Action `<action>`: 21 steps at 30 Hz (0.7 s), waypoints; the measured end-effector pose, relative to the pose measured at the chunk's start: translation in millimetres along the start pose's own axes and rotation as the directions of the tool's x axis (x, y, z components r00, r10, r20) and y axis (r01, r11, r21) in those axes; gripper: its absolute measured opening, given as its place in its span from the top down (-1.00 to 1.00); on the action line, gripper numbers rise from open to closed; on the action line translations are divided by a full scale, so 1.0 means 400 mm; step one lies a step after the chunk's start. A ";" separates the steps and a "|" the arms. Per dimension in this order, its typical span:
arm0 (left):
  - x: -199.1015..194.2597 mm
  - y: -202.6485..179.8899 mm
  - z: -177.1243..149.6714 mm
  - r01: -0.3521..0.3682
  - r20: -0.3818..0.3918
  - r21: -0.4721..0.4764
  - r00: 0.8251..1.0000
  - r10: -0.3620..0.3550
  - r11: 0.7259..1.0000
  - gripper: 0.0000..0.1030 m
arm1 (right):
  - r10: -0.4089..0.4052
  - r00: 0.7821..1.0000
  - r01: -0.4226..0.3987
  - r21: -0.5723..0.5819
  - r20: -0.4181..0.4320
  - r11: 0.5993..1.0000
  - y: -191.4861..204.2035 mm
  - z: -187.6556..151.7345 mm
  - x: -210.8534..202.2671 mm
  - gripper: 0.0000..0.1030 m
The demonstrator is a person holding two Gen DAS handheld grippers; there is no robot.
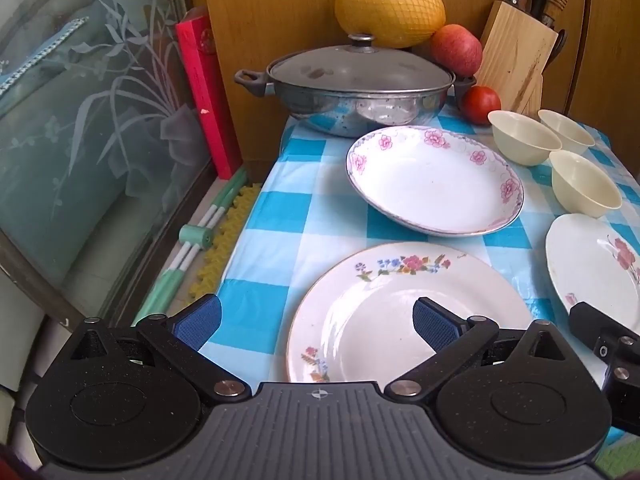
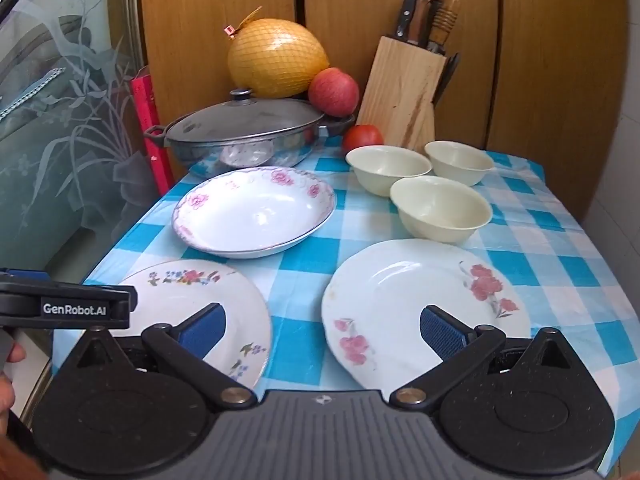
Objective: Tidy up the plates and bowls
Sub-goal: 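Move the right gripper toward the rim of the blue-and-pink floral plate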
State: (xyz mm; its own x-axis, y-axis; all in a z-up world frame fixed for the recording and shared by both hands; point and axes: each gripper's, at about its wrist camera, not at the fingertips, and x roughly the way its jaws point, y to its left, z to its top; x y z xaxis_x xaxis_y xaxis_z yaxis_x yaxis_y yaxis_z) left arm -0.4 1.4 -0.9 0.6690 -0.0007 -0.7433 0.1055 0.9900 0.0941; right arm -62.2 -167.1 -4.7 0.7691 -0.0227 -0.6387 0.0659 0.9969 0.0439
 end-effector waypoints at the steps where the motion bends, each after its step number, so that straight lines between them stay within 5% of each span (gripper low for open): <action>1: 0.000 0.003 -0.002 -0.001 -0.002 0.000 1.000 0.001 1.000 -1.00 | 0.008 1.000 -0.008 -0.002 -0.003 1.000 0.004 -0.001 0.001 -0.97; 21: 0.018 0.021 -0.018 -0.024 -0.023 0.010 0.999 0.024 1.000 -1.00 | 0.087 0.994 -0.088 -0.014 -0.063 0.996 0.049 -0.025 0.015 -0.87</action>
State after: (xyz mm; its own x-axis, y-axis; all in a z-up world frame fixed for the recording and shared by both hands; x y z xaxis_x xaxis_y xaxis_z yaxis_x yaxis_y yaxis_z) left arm -0.1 10.9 -10.2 0.6540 0.0262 -0.7560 0.0973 0.9882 0.1184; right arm -62.5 -146.8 -15.4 0.7305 0.0693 -0.6794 -0.0112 0.9959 0.0895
